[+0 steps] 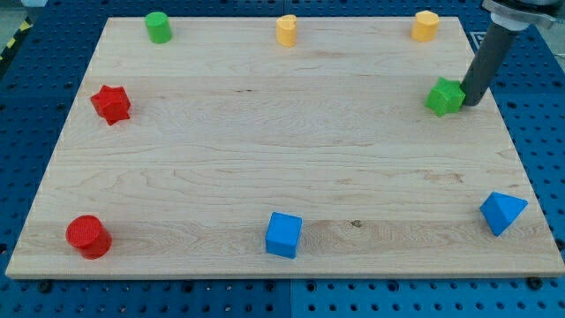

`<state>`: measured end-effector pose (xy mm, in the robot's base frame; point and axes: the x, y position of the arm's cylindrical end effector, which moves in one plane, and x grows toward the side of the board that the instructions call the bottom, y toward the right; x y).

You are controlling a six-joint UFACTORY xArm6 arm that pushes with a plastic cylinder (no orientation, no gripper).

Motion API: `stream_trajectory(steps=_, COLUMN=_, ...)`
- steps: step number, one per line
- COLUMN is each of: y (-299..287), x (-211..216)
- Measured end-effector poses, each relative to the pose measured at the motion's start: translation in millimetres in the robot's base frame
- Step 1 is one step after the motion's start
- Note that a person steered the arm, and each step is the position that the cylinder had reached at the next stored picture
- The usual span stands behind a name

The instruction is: Move the green star towards the yellow heart

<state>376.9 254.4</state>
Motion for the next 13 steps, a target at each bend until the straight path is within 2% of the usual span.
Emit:
stream_trajectory(steps=2, y=2, x=58)
stream_trajectory(steps=7, y=-22, x=13)
stream_trajectory(steps=10, y=-100, x=13)
stream_trajectory(steps=13, y=-138, x=1)
